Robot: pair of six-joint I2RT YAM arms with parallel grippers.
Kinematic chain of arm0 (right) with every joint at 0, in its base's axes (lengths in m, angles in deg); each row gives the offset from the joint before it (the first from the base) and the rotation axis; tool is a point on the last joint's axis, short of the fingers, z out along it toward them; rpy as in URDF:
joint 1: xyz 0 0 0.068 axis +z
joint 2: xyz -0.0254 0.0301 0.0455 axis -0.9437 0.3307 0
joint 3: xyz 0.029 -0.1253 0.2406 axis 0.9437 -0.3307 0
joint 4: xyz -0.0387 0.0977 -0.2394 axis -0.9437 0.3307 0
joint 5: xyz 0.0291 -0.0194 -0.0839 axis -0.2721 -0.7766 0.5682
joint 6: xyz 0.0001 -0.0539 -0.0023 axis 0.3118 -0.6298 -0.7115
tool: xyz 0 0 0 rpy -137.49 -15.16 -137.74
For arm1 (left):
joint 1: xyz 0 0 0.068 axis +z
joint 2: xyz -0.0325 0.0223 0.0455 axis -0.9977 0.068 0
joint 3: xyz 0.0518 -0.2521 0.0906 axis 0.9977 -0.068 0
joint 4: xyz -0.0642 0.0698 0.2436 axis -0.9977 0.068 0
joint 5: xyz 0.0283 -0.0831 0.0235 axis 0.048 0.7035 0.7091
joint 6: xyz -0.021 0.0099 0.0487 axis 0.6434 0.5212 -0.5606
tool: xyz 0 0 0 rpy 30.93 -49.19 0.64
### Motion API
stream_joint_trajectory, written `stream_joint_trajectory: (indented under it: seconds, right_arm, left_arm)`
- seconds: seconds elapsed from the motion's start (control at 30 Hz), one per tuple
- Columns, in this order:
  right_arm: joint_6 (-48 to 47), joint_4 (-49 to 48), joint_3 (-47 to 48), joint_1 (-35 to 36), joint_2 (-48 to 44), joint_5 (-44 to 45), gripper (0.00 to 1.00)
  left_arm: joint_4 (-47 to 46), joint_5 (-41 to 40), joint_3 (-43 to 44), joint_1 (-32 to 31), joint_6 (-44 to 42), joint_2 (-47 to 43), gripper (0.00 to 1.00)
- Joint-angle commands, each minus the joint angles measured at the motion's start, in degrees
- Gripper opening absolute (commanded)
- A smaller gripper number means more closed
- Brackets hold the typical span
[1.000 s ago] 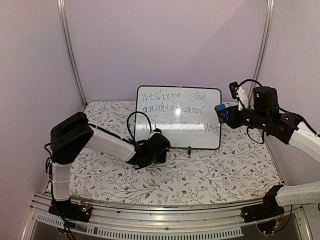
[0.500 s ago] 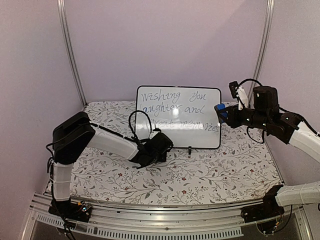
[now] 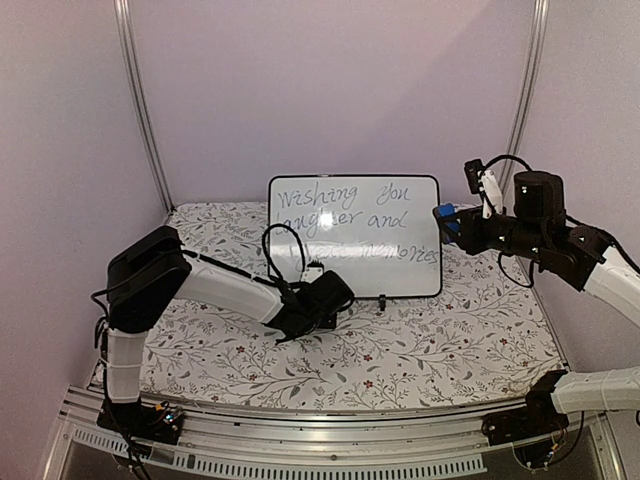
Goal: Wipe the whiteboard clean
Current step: Move the whiteboard to the center of the board.
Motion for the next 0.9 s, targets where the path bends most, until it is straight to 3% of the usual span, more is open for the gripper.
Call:
stream_joint_trajectory:
  seconds: [0.0, 0.5, 0.87]
  right_arm:
    - [1.37, 0.57, 0.8, -0.15, -2.24, 0.94, 0.18]
    - [7.22, 1.82, -1.12, -0.15, -3.5, 3.5, 0.17]
    - [7.97, 0.89, -2.09, -0.15, -3.21, 3.02, 0.17]
  left_arm:
    - [7.2, 0.55, 1.11, -1.99, 4.59, 0.21, 0.0]
    - [17.78, 1.17, 11.79, -2.88, 13.2, 8.49, 0.0]
    - [17.65, 0.26, 11.49, -3.0, 12.86, 8.24, 0.0]
